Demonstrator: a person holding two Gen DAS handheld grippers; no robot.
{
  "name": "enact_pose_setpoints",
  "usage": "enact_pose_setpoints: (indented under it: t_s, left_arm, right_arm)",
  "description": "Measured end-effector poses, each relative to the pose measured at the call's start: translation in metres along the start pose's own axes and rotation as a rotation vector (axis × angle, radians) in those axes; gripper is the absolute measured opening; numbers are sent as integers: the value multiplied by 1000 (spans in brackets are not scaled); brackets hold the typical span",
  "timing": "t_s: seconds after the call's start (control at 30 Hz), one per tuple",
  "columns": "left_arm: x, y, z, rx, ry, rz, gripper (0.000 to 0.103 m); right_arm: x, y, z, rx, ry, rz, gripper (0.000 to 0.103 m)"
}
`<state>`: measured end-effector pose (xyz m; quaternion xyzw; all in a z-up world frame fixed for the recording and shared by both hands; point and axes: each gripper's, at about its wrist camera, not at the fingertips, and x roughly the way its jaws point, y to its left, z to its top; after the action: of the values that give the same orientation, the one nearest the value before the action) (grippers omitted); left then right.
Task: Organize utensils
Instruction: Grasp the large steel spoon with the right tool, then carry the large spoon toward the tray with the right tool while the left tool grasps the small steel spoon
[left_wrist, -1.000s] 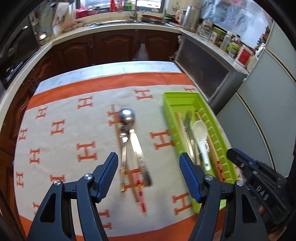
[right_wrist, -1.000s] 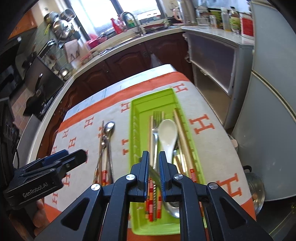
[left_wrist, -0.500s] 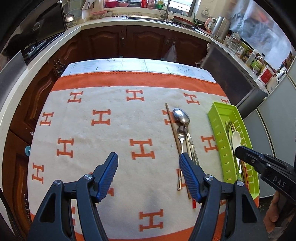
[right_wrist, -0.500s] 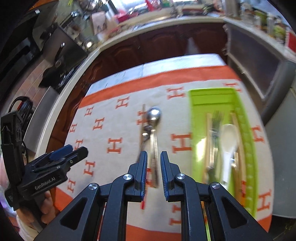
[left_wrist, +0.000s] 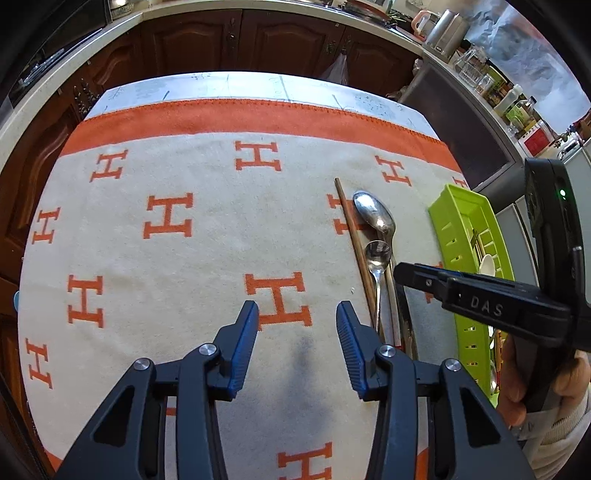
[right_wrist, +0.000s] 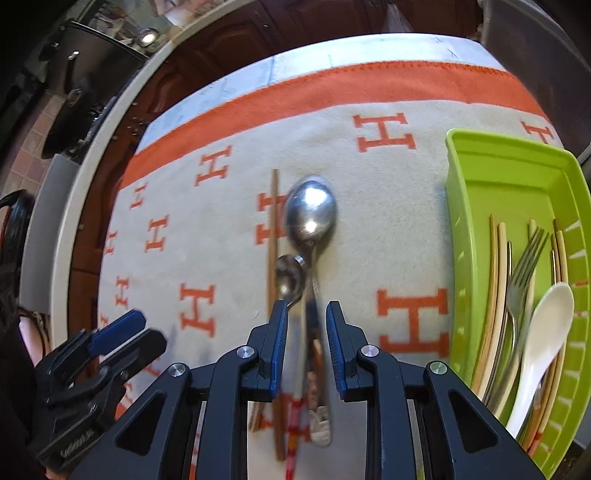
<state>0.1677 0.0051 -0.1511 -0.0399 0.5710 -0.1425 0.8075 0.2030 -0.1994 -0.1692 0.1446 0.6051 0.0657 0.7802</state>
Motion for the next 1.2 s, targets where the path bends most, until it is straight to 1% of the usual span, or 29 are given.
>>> enact_pose_setpoints:
  t_s: [0.1,0.3,0.53,0.6,0.7,0.8,0.9,0.97,1.03,1.2]
  left_arm:
    - [6,2,0,-8,13,-7,42]
    - [15,5,0,-23,28,-15,42]
    - [22,3,1,-28,39,-13,42]
    - [23,3,2,-33,42,-13,42]
    - [25,2,1,-34,47,-13,42]
    - [25,-2,1,-27,48,-10,42]
    - [25,-5,0,-24,48,-10,42]
    - [26,-9,0,-20,50,-11,42]
    - [27,-14,-1,-11,55,-14,42]
    - [33,-27,-4,15,78,-21,42]
  right_arm:
    - [11,-6,12,13,6,12,22]
    - [27,-19,38,76,9,94,22]
    - [36,-28,56,120,-21,186,22]
    - [36,-31,58,121,-39,198,18]
    - [35,-28,57,98,-67,173,12]
    - [31,-20,51,53,-101,123,7]
    - [22,-19,45,46,-120,123,4]
    - [13,-20,41,40,-146,117,4]
    - [6,-24,37,41,-156,137,4]
    - [-14,-29,26,23,-182,138,4]
